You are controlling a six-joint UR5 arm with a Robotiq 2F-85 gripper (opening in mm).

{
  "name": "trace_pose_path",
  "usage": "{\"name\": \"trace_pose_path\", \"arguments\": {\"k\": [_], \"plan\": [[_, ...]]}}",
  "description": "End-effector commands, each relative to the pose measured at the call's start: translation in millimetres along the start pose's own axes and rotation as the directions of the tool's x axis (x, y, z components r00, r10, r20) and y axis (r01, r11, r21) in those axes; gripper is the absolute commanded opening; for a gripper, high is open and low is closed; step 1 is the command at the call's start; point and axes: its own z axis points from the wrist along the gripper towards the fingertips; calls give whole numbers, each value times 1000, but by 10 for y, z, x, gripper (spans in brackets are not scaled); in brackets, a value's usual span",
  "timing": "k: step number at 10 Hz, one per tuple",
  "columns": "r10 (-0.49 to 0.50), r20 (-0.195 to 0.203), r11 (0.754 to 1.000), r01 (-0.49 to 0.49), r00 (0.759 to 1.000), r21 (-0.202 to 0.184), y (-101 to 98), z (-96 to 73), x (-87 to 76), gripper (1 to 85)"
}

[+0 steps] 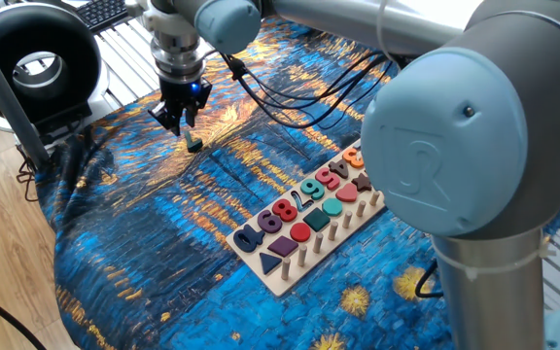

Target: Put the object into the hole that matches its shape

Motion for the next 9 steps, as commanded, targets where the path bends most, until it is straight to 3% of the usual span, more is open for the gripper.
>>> {"name": "trace_pose_path", "arguments": {"k": [1, 3, 6, 9], "plan": [[15, 8, 1000, -15, 1000, -13, 19, -9, -27, 373], [16, -3, 1000, -16, 1000, -9, 10, -9, 2, 360], [13, -62, 1000, -13, 998, -3, -4, -14, 155, 360], [41, -59, 999, -41, 997, -5, 4, -13, 146, 377]]}}
